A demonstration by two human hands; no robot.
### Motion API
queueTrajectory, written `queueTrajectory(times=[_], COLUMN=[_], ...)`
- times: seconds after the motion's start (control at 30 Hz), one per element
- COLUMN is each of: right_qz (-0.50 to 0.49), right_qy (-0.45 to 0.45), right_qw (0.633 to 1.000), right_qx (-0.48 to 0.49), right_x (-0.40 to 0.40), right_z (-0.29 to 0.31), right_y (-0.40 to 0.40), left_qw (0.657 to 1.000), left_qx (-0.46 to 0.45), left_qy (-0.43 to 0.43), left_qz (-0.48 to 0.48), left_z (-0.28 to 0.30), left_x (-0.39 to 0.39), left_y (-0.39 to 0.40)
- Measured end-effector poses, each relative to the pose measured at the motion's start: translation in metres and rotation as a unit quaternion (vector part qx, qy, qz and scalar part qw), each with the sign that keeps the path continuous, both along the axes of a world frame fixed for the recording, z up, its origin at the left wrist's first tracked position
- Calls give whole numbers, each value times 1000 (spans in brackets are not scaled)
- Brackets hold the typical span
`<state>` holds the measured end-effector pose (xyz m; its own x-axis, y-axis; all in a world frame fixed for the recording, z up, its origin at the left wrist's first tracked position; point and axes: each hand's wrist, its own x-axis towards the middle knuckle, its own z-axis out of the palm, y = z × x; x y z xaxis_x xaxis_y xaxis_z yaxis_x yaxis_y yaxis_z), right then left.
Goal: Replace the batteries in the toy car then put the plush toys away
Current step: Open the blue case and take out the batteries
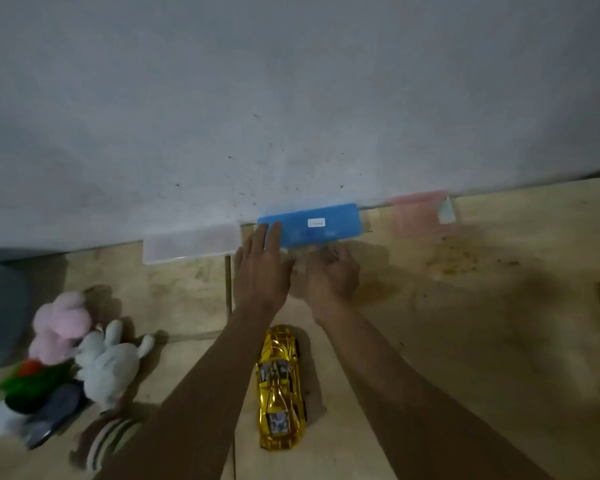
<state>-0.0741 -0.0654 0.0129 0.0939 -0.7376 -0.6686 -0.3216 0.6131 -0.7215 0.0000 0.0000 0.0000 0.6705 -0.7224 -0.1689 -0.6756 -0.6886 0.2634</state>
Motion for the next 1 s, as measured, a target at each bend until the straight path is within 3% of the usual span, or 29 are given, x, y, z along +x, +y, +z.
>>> queueTrajectory(times=[0.2,0.33,0.6,1.0], right_qz=[-154,-191,-211,-202], right_qy=[-45,-58,-104,-153], right_qw=[985,975,960,949], right_qx=[59,94,151,186], right_x=[34,40,29,21], right_z=[-27,-39,-24,-20], right_y=[-10,-14,-16,-20], left_qw=[998,995,987,991], left_qx=[-37,-54,-75,-77], left_qy=[-47,-73,-120,-92], left_qz=[-21,-44,-73,-53], left_z=[-25,-34,-46,-40], left_x=[19,28,39,40], left_y=[-12,-13,-13,-17])
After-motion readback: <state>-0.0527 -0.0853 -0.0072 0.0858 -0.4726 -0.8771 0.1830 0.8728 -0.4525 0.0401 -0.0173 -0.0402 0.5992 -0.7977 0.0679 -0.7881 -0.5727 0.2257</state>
